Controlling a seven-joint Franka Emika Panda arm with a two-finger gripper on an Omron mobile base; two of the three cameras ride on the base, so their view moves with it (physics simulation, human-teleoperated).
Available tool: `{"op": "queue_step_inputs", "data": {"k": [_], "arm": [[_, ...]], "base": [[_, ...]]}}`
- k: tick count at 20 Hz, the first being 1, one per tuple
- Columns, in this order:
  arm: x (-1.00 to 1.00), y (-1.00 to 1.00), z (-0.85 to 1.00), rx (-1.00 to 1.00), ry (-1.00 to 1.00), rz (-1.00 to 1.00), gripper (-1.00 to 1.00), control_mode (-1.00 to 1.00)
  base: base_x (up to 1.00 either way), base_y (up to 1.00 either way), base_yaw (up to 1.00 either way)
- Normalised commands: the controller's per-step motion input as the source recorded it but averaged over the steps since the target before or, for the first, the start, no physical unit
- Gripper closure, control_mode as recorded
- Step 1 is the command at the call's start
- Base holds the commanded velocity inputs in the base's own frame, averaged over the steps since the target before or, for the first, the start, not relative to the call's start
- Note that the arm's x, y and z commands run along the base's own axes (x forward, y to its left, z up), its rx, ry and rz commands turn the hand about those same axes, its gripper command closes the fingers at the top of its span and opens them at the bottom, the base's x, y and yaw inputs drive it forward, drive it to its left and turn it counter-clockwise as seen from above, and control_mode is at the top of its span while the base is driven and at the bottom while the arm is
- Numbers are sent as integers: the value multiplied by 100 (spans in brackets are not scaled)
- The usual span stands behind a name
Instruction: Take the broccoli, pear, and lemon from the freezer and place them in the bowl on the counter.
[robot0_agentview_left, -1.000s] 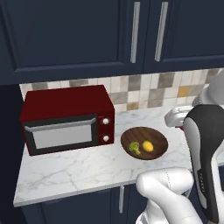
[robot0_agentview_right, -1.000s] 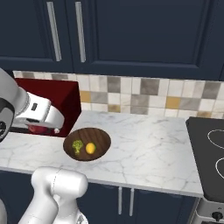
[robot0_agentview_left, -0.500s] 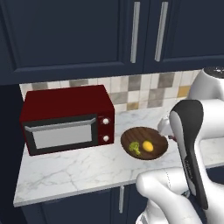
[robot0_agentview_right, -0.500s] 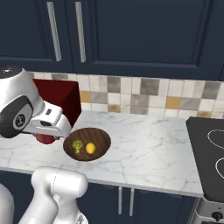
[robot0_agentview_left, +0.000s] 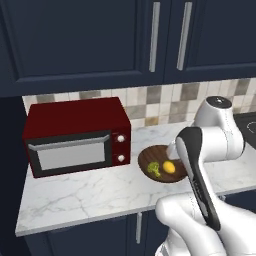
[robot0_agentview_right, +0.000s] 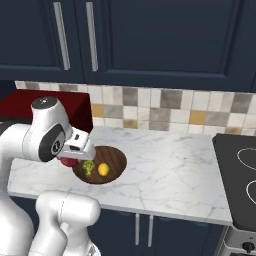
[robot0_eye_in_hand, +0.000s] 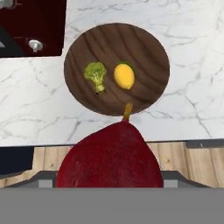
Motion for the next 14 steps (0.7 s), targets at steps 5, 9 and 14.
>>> {"op": "queue_step_inputs", "data": {"k": [5, 9, 14], "arm": [[65, -14, -72, 3, 0, 1, 100, -100], [51, -7, -79, 0, 3, 1, 100, -100], [40, 0, -46, 0, 3, 0, 100, -100]], "base": [[0, 0, 0], [0, 0, 0], [0, 0, 0]]}}
